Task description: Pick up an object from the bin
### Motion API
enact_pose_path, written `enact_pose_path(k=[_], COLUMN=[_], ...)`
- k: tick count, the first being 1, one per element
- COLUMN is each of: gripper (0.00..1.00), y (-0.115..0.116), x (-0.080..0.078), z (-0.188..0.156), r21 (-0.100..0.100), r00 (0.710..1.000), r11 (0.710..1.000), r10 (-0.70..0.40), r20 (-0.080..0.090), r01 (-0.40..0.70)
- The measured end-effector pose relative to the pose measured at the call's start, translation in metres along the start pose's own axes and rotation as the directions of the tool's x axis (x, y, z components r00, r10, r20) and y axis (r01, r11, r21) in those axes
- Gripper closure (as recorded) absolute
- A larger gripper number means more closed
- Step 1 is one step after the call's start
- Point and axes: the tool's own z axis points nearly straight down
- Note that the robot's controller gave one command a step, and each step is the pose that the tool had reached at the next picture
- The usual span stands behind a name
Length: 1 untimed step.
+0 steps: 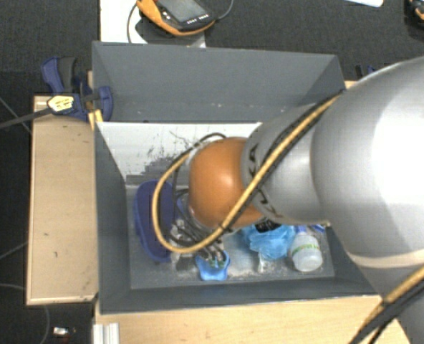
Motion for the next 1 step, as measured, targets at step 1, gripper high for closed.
enact_pose_path(k=[1], gripper=[1.0], y=[0.0], x=[0.0], z=[0.0], r21=[0.0], r00=[1.0], r11=[1.0], r10=[0.002], r20=[0.0], r01=[-0.002])
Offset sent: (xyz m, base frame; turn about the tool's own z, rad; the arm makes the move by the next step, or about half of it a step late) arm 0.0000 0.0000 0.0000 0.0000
